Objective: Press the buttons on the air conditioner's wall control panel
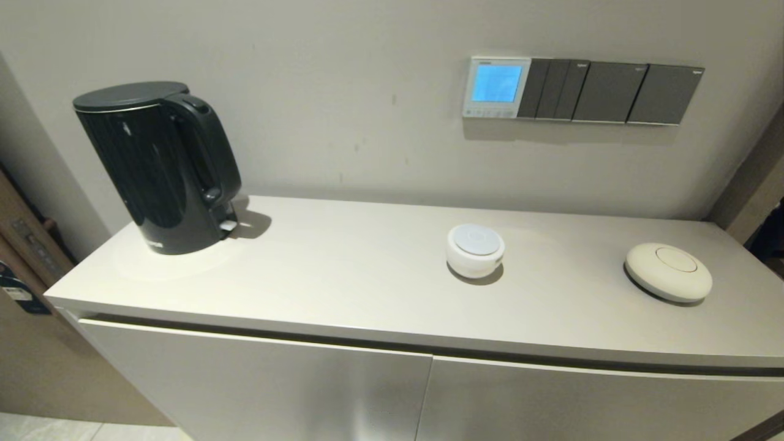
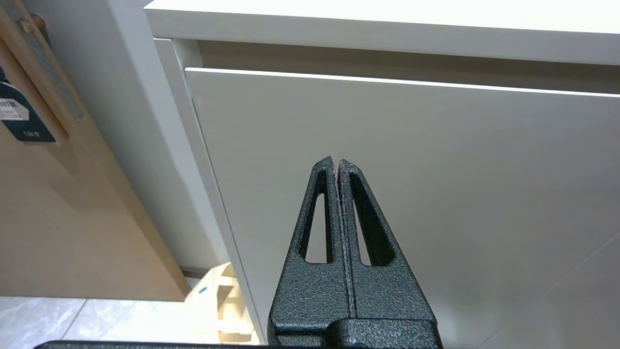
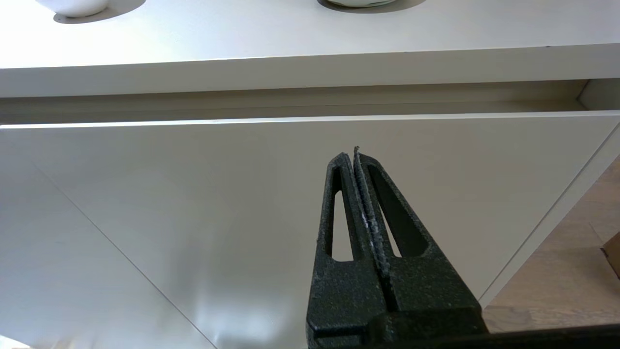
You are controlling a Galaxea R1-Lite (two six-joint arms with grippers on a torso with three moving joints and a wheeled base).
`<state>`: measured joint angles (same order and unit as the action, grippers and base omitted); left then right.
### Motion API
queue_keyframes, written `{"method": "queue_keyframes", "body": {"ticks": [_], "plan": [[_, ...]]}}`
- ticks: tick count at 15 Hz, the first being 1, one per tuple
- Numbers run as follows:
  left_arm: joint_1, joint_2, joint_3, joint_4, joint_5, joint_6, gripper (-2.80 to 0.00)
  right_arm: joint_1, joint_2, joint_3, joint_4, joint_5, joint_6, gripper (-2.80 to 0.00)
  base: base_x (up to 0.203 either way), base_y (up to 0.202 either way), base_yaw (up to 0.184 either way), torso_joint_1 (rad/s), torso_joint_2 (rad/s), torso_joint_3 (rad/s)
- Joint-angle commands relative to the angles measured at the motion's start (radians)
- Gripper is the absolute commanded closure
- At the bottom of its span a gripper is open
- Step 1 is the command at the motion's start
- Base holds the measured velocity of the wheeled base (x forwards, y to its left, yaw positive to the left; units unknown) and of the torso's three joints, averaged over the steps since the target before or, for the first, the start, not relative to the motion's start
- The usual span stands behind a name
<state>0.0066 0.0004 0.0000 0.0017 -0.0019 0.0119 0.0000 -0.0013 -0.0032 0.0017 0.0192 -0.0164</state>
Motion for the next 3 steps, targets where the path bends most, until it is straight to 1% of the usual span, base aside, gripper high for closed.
{"method": "queue_keyframes", "body": {"ticks": [1, 3], "plan": [[0.000, 0.000, 0.000, 0.000, 0.000, 0.000, 0.00, 0.000, -0.002, 0.000, 0.000, 0.001, 0.000, 0.00, 0.000, 0.000, 0.000, 0.000, 0.00, 0.000], [0.001, 0.000, 0.000, 0.000, 0.000, 0.000, 0.00, 0.000, 0.000, 0.000, 0.000, 0.001, 0.000, 0.00, 0.000, 0.000, 0.000, 0.000, 0.00, 0.000]]}}
